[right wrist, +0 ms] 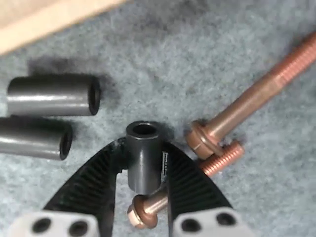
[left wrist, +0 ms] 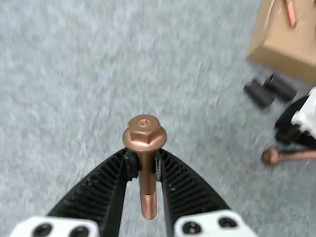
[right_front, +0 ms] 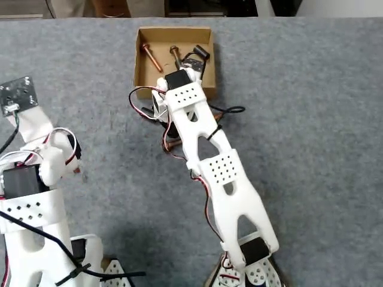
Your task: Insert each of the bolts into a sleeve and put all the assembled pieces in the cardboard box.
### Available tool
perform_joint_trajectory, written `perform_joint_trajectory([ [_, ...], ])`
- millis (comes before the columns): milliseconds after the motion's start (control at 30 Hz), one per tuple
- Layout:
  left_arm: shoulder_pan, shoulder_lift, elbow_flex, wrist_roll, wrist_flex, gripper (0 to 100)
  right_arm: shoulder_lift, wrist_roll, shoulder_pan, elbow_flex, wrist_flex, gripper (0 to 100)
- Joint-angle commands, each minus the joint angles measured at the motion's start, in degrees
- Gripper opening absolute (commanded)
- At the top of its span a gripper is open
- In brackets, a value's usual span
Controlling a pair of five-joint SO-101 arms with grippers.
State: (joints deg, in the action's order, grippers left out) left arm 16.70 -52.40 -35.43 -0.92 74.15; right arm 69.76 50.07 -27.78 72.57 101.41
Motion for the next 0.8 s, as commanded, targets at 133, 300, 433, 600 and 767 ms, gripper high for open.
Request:
perform_joint_trajectory([
  [133,8.1,-1.3,2.9,-0.3,-6.2,2,-28.9,-8.7,1.5,-21.6,1.1,0.1],
  [300,9.1,-1.3,2.8,-0.3,-6.2,2,-53.6,-17.0,1.0,-43.5,0.6,0.1],
  [433,8.8,-1.3,0.7,-0.3,-6.5,2,-70.5,-24.4,1.4,-56.2,0.2,0.1],
  [600,5.5,-1.3,-0.4,-0.3,-6.5,2,-88.9,-32.3,1.4,-70.0,-4.4,0.1],
  [767,1.8,-1.3,-0.1,-0.3,-6.5,2,-106.7,-40.6,1.4,-88.1,-17.1,0.1],
])
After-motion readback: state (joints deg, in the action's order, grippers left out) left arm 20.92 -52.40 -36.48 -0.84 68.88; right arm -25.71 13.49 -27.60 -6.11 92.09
